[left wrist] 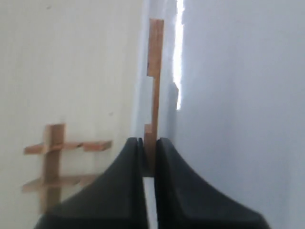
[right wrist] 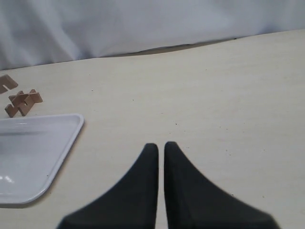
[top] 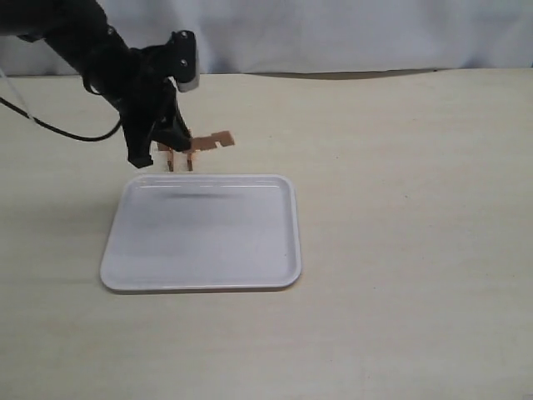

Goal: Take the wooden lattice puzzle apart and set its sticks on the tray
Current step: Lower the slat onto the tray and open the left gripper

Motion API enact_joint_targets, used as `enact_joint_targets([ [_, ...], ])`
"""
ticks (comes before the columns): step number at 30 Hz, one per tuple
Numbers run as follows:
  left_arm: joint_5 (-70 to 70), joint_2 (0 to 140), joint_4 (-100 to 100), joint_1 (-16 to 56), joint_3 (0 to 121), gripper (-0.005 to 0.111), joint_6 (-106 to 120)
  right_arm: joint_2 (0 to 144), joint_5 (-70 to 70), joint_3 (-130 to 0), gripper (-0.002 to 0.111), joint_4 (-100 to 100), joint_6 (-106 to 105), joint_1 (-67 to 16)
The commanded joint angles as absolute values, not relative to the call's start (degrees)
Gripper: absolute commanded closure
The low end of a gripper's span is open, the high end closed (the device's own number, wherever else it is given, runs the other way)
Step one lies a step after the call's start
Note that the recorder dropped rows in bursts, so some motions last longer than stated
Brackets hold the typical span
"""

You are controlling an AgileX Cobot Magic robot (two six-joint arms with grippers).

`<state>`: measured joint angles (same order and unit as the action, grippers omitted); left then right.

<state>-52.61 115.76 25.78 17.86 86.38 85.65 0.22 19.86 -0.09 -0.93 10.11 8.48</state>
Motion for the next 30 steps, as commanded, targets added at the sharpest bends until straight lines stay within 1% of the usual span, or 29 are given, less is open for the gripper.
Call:
enact_joint_targets([
  [1, -53.42, 115.79, 25.50, 22.93, 83.69, 0.107, 83.78, 0.00, 19.66, 0.00, 0.104, -0.85, 10.30, 8.82],
  [6, -50.03, 117.57, 17.10, 27.40, 81.33, 0.107, 80.53, 0.00, 19.66, 0.00, 0.104, -0.85, 10.30, 8.82],
  [10, -49.36, 118.26, 14.11, 27.74, 81.23, 0.107, 77.73, 0.00, 19.66, 0.00, 0.104, -0.85, 10.30, 8.82],
  [12, -48.77, 118.26, 12.77, 27.74, 81.23, 0.103, 76.00, 0.00, 19.66, 0.00, 0.104, -0.85, 10.30, 8.82],
  [14, -48.64, 118.26, 12.51, 27.74, 81.23, 0.094, 75.29, 0.00, 19.66, 0.00, 0.104, -0.85, 10.30, 8.82],
  [16, -47.56, 118.26, 12.62, 27.74, 81.23, 0.080, 74.99, 0.00, 19.66, 0.00, 0.104, -0.85, 10.30, 8.82],
  [19, -46.78, 118.26, 12.69, 27.74, 81.23, 0.056, 74.72, 0.00, 19.66, 0.00, 0.104, -0.85, 10.30, 8.82],
  [21, -46.78, 118.14, 12.57, 27.74, 81.36, 0.044, 74.72, 0.00, 19.66, 0.00, 0.104, -0.85, 10.30, 8.82],
  [23, -45.28, 117.71, 11.60, 27.74, 81.51, 0.041, 74.25, 0.00, 19.66, 0.00, 0.104, -0.85, 10.30, 8.82],
  [28, -38.92, 114.46, 1.73, 27.16, 82.01, 0.041, 62.92, 0.00, 19.66, 0.00, 0.104, -0.85, 10.30, 8.82],
  [30, -36.26, 113.05, 0.00, 25.53, 82.01, 0.041, 59.83, 0.00, 19.66, 0.00, 0.104, -0.85, 10.30, 8.82],
])
